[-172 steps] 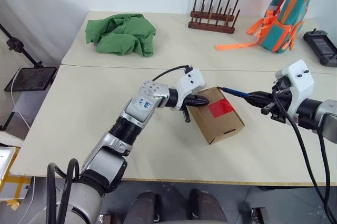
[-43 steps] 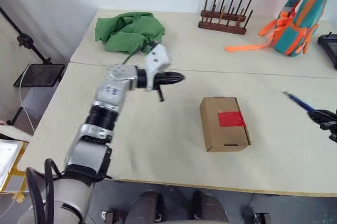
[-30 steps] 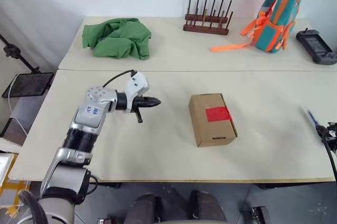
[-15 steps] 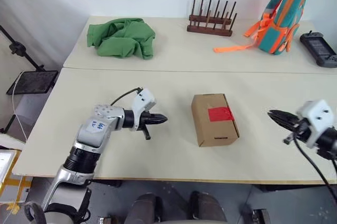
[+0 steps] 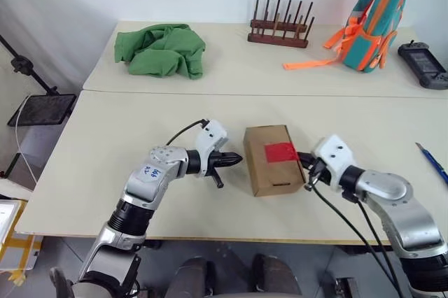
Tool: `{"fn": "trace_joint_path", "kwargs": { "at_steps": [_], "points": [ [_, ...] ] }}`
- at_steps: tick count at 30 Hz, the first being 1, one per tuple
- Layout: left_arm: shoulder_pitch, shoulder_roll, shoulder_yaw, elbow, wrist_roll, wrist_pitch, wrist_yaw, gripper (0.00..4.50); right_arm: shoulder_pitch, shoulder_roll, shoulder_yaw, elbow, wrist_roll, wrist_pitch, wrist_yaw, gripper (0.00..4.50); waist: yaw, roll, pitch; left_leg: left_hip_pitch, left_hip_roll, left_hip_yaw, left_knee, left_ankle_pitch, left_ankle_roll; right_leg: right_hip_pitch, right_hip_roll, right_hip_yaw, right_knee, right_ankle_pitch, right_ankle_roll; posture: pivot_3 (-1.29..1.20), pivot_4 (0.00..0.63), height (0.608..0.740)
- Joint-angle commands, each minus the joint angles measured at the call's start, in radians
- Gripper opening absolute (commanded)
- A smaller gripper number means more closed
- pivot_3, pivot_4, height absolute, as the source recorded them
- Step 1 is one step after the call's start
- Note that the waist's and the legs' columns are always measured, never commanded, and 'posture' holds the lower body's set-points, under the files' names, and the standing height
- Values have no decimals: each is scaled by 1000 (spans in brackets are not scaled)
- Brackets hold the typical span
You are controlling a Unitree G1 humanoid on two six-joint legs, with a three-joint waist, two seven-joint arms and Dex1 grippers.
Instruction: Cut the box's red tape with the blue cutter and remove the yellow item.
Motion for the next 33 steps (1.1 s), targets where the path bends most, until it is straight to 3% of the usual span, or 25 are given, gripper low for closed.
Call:
{"fn": "trace_joint_path", "kwargs": {
  "at_steps": [1,8,12,15,18,22,25,30,33],
  "points": [
    [21,37,11,-67,-22,8,-13,0,-10,13,22,-81,18,70,-7,21,0,0,0,0,0,0,0,0,0,0,0,0,0,0,0,0,150,740],
    [75,122,36,-175,-56,91,-5,0,3,52,57,-147,25,176,-34,21,0,0,0,0,0,0,0,0,-1,0,0,0,0,0,0,0,150,740],
    [77,149,39,-196,-70,113,-4,0,8,28,29,-155,34,201,-20,21,0,0,0,0,0,-1,0,-1,-1,0,0,1,0,0,0,0,150,740],
    [46,229,48,-206,-99,138,-74,0,18,-3,-54,-168,81,251,-1,21,-2,0,0,0,0,0,-1,-1,-1,-1,0,0,0,0,-1,0,150,740],
    [-21,277,98,-186,-170,154,-140,0,16,-19,-181,-200,212,361,31,579,1,0,0,-1,0,0,-1,-1,-1,-1,0,0,0,-1,-1,0,150,740],
    [-134,214,145,-91,-218,86,-151,0,-58,0,-329,-202,409,562,13,1994,2,0,0,-1,0,-2,0,-1,-1,0,-1,2,-1,0,-1,0,150,740],
    [-206,114,42,33,-132,-56,-130,0,-185,49,-355,-118,484,702,-58,2828,1,0,0,-1,0,-2,0,-1,-1,0,0,1,-1,0,-2,0,150,740],
    [-263,-3,-31,210,-26,-218,-83,0,-325,130,-314,-5,451,739,-171,4469,-1,-1,0,-2,0,1,-2,-1,0,-3,1,-2,0,0,-2,0,150,740],
    [-274,-21,-60,246,16,-267,-82,0,-332,126,-287,8,446,721,-169,4469,-1,-1,0,-3,0,3,-3,0,0,-6,1,-1,0,0,-2,0,150,740]
  ]
}}
